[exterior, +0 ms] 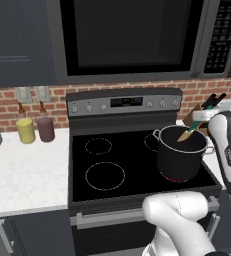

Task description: Put the bell pepper and sweet potato in the pot. Retrieve the spatula and lightly stir the vegetables in the pot.

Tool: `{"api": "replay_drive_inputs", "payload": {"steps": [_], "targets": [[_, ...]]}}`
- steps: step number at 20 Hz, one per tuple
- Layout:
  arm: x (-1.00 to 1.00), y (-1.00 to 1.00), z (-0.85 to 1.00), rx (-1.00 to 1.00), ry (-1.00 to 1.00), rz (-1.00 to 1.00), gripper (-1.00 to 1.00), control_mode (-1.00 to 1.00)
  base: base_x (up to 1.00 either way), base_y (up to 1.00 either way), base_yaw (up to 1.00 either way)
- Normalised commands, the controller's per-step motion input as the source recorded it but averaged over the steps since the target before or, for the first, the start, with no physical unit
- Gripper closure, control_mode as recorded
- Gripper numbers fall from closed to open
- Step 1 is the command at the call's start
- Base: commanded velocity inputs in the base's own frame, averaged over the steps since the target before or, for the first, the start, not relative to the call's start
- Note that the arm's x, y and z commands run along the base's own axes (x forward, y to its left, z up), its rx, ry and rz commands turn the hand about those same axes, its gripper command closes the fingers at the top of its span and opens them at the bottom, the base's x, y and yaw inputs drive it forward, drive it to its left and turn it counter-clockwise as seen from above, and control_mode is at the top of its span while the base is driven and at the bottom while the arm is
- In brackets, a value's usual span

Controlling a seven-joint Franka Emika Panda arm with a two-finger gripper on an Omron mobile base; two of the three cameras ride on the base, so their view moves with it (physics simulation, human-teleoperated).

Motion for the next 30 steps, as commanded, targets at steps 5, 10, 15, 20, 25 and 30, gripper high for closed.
{"api": "replay_drive_inputs", "payload": {"steps": [5, 10, 15, 20, 25, 30], "targets": [[0.51, -0.23, -0.41, 0.0, 0.03, 0.0, 1.0, -1.0, 0.0, 0.0, 0.0], [0.49, -0.18, -0.47, -0.03, 0.11, 0.0, 1.0, -1.0, 0.0, 0.0, 0.0], [0.32, -0.02, -0.37, -0.02, 0.16, 0.0, 1.0, -1.0, 0.0, 0.0, 0.0], [0.22, 0.0, -0.33, -0.02, 0.1, 0.0, 1.0, -1.0, 0.0, 0.0, 0.0], [0.02, 0.0, -0.39, -0.01, 0.0, 0.0, 1.0, -1.0, 0.0, 0.0, 0.0], [0.0, 0.0, -0.39, 0.0, 0.0, 0.0, 1.0, -1.0, 0.0, 0.0, 0.0]]}}
